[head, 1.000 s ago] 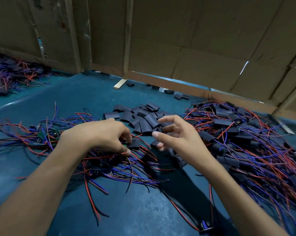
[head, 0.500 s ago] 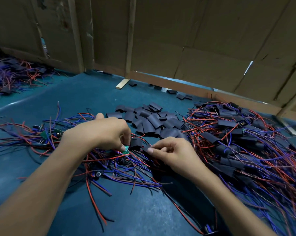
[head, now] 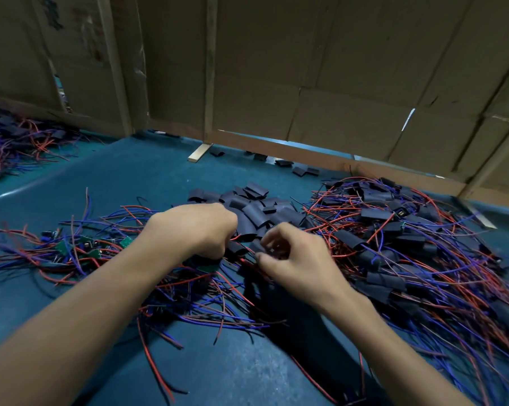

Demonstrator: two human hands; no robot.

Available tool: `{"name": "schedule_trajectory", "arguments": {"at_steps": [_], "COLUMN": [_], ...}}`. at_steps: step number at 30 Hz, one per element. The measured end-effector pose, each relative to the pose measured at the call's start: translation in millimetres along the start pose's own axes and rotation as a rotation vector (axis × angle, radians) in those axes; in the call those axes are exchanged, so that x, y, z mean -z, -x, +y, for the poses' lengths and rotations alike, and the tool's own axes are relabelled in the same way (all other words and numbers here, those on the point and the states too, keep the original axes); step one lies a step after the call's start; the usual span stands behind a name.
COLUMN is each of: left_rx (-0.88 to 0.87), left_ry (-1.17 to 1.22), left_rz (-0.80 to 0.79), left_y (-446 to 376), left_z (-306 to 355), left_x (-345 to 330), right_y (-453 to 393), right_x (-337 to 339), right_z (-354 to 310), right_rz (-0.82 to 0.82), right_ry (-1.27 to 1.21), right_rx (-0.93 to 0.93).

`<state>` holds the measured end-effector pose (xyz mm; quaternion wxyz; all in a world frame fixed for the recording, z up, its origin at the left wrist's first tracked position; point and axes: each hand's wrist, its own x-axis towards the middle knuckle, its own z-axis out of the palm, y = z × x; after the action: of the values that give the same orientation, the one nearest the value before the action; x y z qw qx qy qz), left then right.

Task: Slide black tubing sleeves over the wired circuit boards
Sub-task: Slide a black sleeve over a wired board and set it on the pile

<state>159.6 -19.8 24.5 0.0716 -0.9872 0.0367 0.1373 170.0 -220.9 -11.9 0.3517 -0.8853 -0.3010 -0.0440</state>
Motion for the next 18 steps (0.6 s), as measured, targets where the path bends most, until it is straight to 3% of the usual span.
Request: {"name": "schedule_trajectory", "arguments": {"at_steps": [3, 8, 13, 18], "left_rx": [0.078, 0.122, 0.139, 0.160], "left_ry": [0.008, 0.119, 0.113, 0.004], "left_rz": [-0.163, -0.177, -0.350, -0.302], "left_y": [-5, -12, -9, -18], "left_z": [10, 9, 1, 7], "left_x": [9, 18, 23, 8], "right_y": [-8, -13, -12, -12], "right_x": [24, 65, 95, 103], "right_z": [1, 6, 6, 4], "right_rz": [0.084, 0.193, 0.291, 0.288], "right_ry": [-0.132, -0.352, -0.417, -0.409], "right_rx": [-0.045, -0.079, -0.052, -0.055]}}
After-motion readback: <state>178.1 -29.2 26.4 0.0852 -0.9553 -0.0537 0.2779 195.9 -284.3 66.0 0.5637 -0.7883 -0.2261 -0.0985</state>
